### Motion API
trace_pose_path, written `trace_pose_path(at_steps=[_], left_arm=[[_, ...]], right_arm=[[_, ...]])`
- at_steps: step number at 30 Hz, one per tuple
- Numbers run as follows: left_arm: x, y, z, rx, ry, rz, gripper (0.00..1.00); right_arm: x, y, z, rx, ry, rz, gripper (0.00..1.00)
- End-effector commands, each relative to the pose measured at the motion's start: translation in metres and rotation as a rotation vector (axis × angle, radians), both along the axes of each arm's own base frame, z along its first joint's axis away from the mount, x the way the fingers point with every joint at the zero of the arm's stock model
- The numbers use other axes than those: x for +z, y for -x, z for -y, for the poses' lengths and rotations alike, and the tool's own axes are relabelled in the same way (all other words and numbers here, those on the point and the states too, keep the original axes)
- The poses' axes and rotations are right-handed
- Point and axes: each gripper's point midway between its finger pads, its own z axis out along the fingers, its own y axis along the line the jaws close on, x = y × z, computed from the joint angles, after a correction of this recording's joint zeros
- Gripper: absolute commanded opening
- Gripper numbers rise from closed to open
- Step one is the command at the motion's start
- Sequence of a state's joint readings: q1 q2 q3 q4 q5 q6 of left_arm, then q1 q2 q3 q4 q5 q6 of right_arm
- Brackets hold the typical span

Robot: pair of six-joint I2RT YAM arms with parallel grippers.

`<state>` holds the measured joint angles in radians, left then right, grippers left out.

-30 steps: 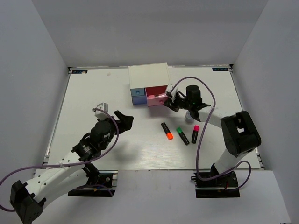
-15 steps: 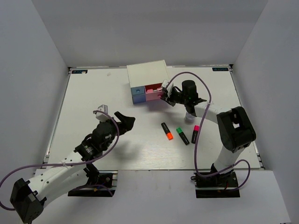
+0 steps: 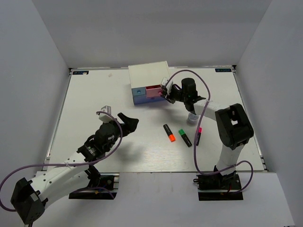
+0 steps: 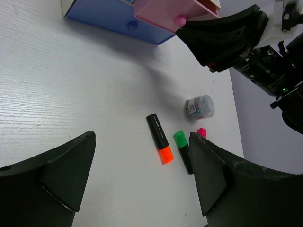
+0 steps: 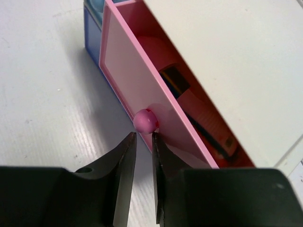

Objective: Sort the stationery into containers
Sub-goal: Close the drawer at the center of the board.

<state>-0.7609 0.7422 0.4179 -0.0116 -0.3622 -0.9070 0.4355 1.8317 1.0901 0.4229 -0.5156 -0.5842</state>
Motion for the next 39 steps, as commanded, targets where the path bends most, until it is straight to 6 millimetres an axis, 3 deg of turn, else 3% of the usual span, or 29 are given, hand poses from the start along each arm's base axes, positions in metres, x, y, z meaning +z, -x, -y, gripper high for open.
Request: trace_pose_path(at_steps=[1,10,16,18,19,20,21,22,23,24,25,26,27,29,30,31,32,34,36,37,39], left_arm=[[0.005,-0.001,0.004,-0.009,0.032,0.012,0.9],[0.002,-0.004,0.007,-0.002,0.057,0.003,0.9],[-0.006,-0.01,0.011,0.033,0.107,-0.021,0.89],[-0.001,-0.017,0.012,0.064,0.161,-0.005,0.85],[-0.004,-0.019,0.011,0.081,0.175,-0.007,0.8],[-0.007,-0.021,0.009,0.102,0.191,-0.009,0.78],[-0.004,-0.026,0.007,0.139,0.212,0.003,0.75],[0.005,-0.031,0.008,0.157,0.273,0.032,0.72],[-0.003,-0.035,0.008,0.177,0.274,0.026,0.65],[-0.001,-0.04,0.006,0.205,0.298,0.038,0.6],[0.008,-0.045,0.009,0.218,0.358,0.058,0.56],[-0.004,-0.052,0.01,0.234,0.346,0.04,0.52],[-0.001,-0.059,0.011,0.246,0.368,0.047,0.52],[0.01,-0.071,0.016,0.266,0.442,0.072,0.52],[-0.004,-0.08,0.016,0.286,0.431,0.052,0.52],[0.006,-0.086,0.021,0.282,0.48,0.077,0.54],[0.004,-0.092,0.017,0.313,0.511,0.076,0.56],[0.007,-0.105,0.017,0.338,0.557,0.1,0.62],[0.005,-0.122,0.011,0.378,0.597,0.127,0.64],[0.01,-0.13,0.012,0.383,0.612,0.144,0.64],[0.003,-0.142,0.017,0.38,0.62,0.139,0.64]], right_arm=[[0.04,-0.025,-0.011,-0.016,-0.044,0.144,0.26],[0.045,-0.046,-0.01,-0.075,-0.038,0.183,0.33],[0.04,-0.046,-0.009,-0.079,-0.042,0.165,0.37],[0.05,-0.032,-0.012,-0.011,-0.067,0.168,0.37],[0.034,-0.018,-0.011,0.016,-0.056,0.131,0.37],[0.052,-0.003,-0.014,0.071,-0.082,0.157,0.41],[0.054,0.007,-0.015,0.121,-0.083,0.172,0.43],[0.042,0.021,-0.013,0.146,-0.072,0.14,0.45],[0.041,0.038,-0.01,0.18,-0.075,0.133,0.48],[0.039,0.05,-0.005,0.186,-0.079,0.134,0.56],[0.05,0.057,-0.005,0.196,-0.1,0.169,0.64],[0.044,0.063,0.0,0.176,-0.11,0.158,0.76],[0.036,0.07,0.006,0.143,-0.126,0.109,0.9],[0.036,0.064,0.016,0.017,-0.166,0.045,0.9],[0.036,0.062,0.02,-0.017,-0.178,0.002,0.9],[0.034,0.061,0.021,-0.037,-0.173,-0.026,0.9],[0.025,0.063,0.024,-0.062,-0.159,-0.12,0.9],[0.032,0.068,0.029,-0.075,-0.184,-0.154,0.9],[0.028,0.082,0.037,-0.072,-0.201,-0.17,0.77],[0.031,0.089,0.038,-0.055,-0.211,-0.158,0.58],[0.033,0.097,0.042,-0.05,-0.222,-0.16,0.41]])
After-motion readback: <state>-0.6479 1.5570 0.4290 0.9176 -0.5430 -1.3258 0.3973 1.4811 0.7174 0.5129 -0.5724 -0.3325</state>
